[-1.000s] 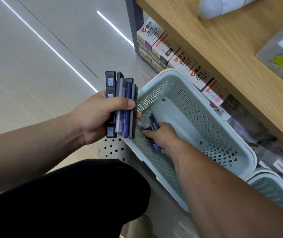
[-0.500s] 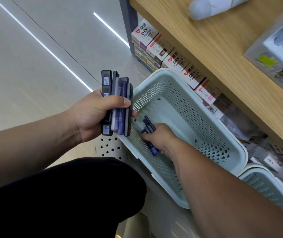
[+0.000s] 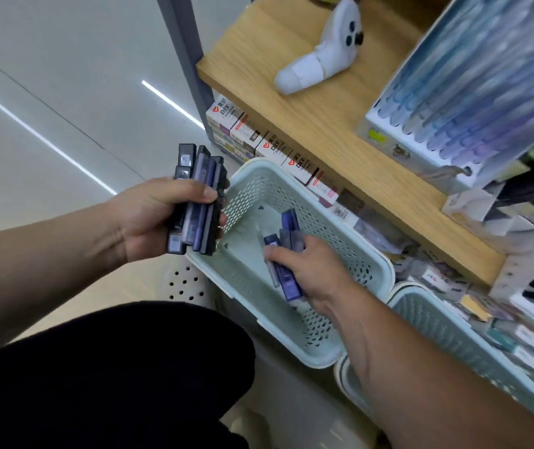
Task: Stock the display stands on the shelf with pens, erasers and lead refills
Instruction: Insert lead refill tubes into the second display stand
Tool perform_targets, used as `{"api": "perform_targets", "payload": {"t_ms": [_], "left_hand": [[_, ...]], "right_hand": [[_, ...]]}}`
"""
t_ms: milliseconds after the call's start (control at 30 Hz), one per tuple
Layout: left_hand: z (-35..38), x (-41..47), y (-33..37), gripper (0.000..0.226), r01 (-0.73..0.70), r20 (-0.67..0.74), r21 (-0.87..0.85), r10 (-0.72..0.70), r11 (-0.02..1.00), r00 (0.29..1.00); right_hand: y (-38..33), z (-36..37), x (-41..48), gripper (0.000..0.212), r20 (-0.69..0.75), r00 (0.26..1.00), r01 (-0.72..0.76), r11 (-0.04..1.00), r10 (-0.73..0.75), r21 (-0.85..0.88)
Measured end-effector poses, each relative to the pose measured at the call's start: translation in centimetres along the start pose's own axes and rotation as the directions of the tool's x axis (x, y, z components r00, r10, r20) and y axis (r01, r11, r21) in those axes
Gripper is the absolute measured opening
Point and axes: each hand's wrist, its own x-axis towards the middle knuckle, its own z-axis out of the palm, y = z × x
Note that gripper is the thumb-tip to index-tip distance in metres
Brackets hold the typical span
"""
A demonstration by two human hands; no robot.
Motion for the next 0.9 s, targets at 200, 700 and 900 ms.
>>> {"api": "perform_targets", "payload": {"t_ms": [200,700,900], "left_hand": [[9.4,-4.2,5.9,0.060,-0.099,0.146,0.252,0.063,0.963,0.987],[32.7,-12.4,-6.5,0.018,-0.051,0.069,0.126,0.043,0.991,0.997],[35.1,-13.1,-9.0,0.033,-0.089,0.058,0.153,0.081,0.984,0.995]], "right_hand": [[-8.3,-4.1,-10.2,0.012,-0.101,0.975,0.215,0.942,-0.196,0.256],[-7.0,-15.9,-30.1,0.023,-0.216,0.909,0.413,0.830,-0.355,0.375],[-6.0,-17.8,-31.5,0.017,-0.231,0.911,0.406,0.838,-0.341,0.364]]}}
